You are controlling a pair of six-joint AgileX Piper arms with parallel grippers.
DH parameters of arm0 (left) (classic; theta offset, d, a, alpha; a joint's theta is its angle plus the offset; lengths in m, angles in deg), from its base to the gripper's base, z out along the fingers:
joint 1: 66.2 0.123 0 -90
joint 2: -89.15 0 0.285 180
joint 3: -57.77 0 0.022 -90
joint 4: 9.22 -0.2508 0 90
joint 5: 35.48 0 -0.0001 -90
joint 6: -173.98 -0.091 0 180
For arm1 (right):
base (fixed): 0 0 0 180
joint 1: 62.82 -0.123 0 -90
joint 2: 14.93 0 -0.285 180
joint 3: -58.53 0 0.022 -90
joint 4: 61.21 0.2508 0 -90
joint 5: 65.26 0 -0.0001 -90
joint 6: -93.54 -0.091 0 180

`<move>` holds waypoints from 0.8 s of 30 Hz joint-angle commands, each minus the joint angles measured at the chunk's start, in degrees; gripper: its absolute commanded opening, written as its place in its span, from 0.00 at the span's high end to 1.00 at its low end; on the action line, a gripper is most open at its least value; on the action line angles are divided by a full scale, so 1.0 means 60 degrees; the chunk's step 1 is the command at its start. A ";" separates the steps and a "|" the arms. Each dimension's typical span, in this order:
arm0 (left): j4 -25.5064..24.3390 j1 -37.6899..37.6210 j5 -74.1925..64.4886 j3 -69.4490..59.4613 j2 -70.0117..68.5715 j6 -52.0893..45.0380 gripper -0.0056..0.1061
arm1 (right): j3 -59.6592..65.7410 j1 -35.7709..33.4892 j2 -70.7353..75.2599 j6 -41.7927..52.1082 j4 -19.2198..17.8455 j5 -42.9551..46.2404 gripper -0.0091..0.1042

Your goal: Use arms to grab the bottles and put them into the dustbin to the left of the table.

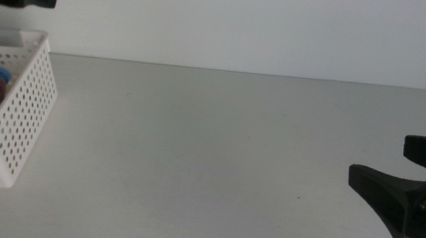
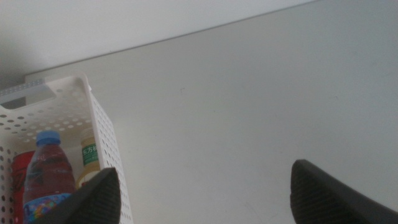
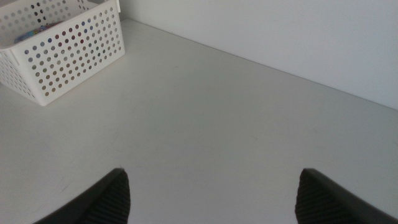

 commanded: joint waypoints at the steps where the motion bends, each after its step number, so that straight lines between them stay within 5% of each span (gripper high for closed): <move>1: -0.0104 -0.0167 0.2428 -0.1339 -0.1349 0.0447 0.11 | -0.0333 -0.0015 0.0030 0.0146 -0.0034 0.0644 0.32; 7: -0.0433 -0.0158 0.3763 -0.3548 -0.3334 0.0461 0.11 | -0.0333 -0.0015 0.0030 0.0146 -0.0034 0.0644 0.32; 24: -0.0871 -0.0158 0.3715 -0.3724 -0.4378 0.0461 0.11 | -0.0213 -0.0015 0.0049 0.0146 -0.0034 0.0644 0.32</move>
